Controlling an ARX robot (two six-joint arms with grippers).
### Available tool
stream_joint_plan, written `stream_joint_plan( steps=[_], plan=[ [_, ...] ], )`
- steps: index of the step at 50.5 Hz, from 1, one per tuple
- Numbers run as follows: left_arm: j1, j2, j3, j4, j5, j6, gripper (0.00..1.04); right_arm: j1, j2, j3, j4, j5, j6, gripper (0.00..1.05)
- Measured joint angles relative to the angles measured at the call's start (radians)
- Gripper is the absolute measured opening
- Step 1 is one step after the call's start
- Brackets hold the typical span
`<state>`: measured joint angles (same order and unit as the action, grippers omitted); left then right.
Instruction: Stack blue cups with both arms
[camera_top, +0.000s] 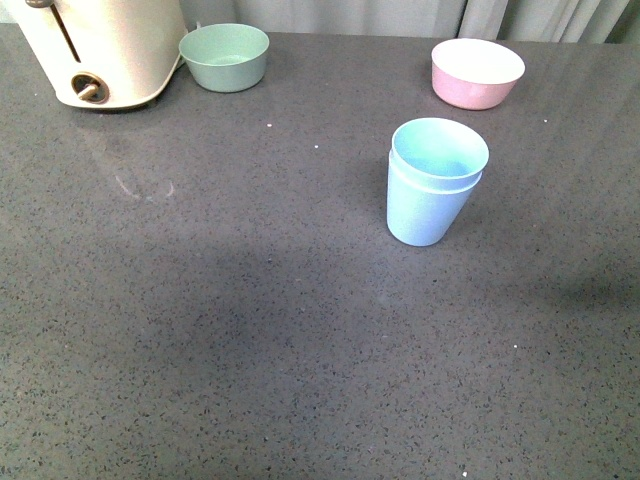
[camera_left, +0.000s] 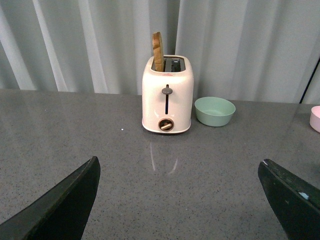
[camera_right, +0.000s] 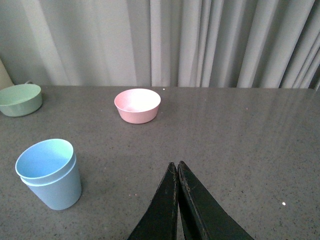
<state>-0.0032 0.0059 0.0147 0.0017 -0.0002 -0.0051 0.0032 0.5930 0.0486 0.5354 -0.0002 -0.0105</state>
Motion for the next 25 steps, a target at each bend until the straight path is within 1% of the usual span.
stream_joint_plan(
  steps=[4, 8, 25],
  plan=[
    [0.000, 0.000, 0.000, 0.000, 0.000, 0.000, 0.96, 0.000, -0.016, -0.025, 0.022, -0.001, -0.001, 0.02],
    [0.000, 0.000, 0.000, 0.000, 0.000, 0.000, 0.96, 0.000, -0.034, -0.025, 0.013, 0.000, 0.000, 0.02],
    [0.000, 0.000, 0.000, 0.000, 0.000, 0.001, 0.96, -0.002, -0.220, -0.026, -0.163, 0.000, 0.000, 0.02]
  ],
)
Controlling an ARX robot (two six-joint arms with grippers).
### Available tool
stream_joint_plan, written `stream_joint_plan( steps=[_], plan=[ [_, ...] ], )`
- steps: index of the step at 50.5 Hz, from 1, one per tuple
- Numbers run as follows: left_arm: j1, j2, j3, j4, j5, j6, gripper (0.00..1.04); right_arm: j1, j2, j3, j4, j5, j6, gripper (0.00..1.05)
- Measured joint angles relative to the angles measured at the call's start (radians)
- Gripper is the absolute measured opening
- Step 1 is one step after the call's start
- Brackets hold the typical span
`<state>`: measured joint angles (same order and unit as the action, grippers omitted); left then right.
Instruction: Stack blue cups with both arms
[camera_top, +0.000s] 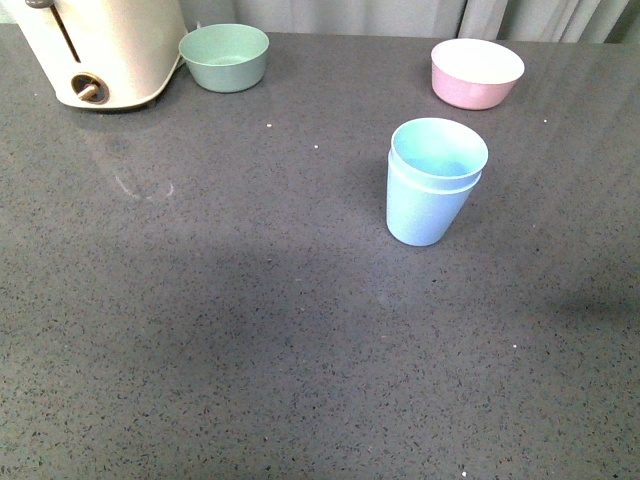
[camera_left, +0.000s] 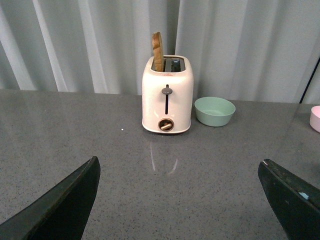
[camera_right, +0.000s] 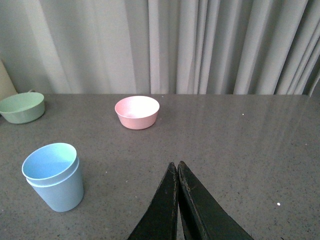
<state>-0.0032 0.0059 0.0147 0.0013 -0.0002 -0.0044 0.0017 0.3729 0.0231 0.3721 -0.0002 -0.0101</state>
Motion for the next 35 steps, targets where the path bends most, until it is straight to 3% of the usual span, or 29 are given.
stream_joint_plan(
  steps=[27, 35],
  plan=[
    [0.000, 0.000, 0.000, 0.000, 0.000, 0.000, 0.96, 0.000, -0.197, 0.000, -0.196, 0.000, 0.000, 0.02],
    [0.000, 0.000, 0.000, 0.000, 0.000, 0.000, 0.96, 0.000, -0.361, 0.001, -0.366, 0.000, 0.000, 0.02]
  ],
)
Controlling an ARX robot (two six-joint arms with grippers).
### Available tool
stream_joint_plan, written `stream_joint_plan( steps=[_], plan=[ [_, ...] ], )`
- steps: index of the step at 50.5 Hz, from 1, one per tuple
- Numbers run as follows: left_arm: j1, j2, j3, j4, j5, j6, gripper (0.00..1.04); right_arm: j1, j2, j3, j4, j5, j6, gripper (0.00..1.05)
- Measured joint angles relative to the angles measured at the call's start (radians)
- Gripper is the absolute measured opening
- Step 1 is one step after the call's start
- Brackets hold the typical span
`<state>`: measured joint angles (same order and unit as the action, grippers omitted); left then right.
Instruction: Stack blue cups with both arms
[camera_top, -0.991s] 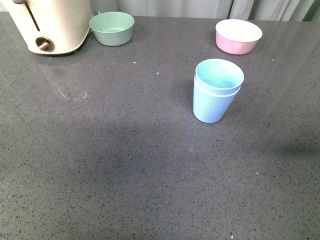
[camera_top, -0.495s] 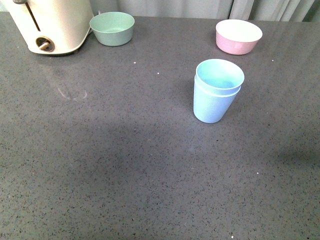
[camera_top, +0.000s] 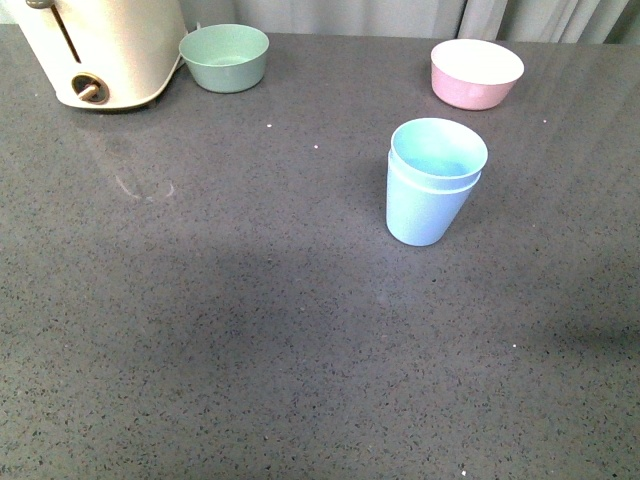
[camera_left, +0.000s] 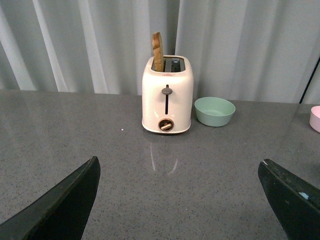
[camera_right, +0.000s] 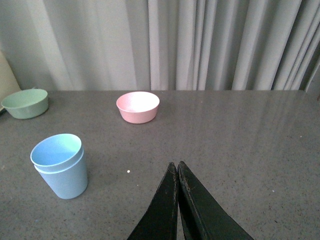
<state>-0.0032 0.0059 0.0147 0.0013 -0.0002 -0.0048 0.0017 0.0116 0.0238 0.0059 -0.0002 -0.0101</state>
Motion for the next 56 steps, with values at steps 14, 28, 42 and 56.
stream_joint_plan(
  steps=[14, 28, 42, 56],
  plan=[
    [0.000, 0.000, 0.000, 0.000, 0.000, 0.000, 0.96, 0.000, -0.005, 0.000, -0.003, 0.000, 0.000, 0.09],
    [0.000, 0.000, 0.000, 0.000, 0.000, 0.000, 0.96, 0.000, -0.005, 0.000, -0.003, 0.000, 0.000, 0.66],
    [0.000, 0.000, 0.000, 0.000, 0.000, 0.000, 0.96, 0.000, -0.005, 0.000, -0.004, 0.000, 0.000, 0.96],
    [0.000, 0.000, 0.000, 0.000, 0.000, 0.000, 0.96, 0.000, -0.005, 0.000, -0.004, 0.000, 0.000, 0.96]
  ],
)
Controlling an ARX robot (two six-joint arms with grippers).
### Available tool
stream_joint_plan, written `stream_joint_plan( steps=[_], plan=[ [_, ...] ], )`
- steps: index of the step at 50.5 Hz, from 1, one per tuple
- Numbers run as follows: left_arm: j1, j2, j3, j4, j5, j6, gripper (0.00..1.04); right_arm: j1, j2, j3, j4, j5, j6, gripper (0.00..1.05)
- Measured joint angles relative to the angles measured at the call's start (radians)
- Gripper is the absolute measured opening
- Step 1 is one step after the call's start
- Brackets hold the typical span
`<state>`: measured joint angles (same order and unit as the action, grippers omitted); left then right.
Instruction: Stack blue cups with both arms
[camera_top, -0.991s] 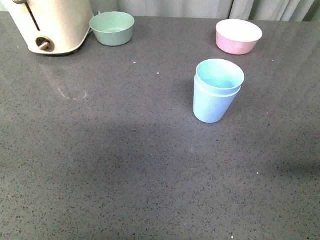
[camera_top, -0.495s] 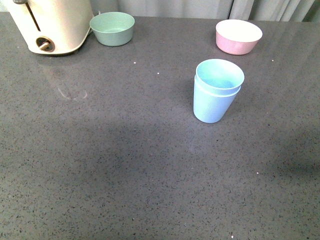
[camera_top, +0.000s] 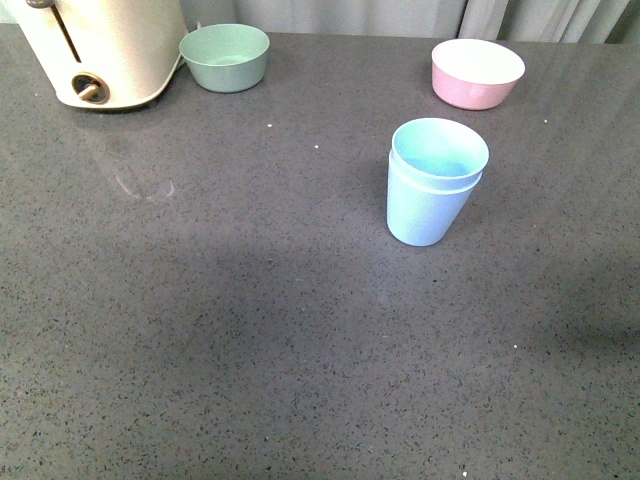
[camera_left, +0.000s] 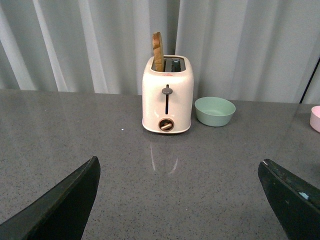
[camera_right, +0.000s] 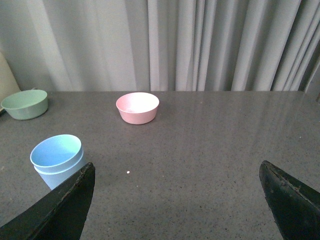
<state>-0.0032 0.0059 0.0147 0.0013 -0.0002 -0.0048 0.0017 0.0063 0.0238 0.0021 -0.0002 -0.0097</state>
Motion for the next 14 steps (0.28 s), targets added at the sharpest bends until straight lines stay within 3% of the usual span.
stream_joint_plan(
  steps=[14],
  plan=[
    [0.000, 0.000, 0.000, 0.000, 0.000, 0.000, 0.96, 0.000, 0.000, 0.000, 0.000, 0.000, 0.000, 0.96]
  ],
)
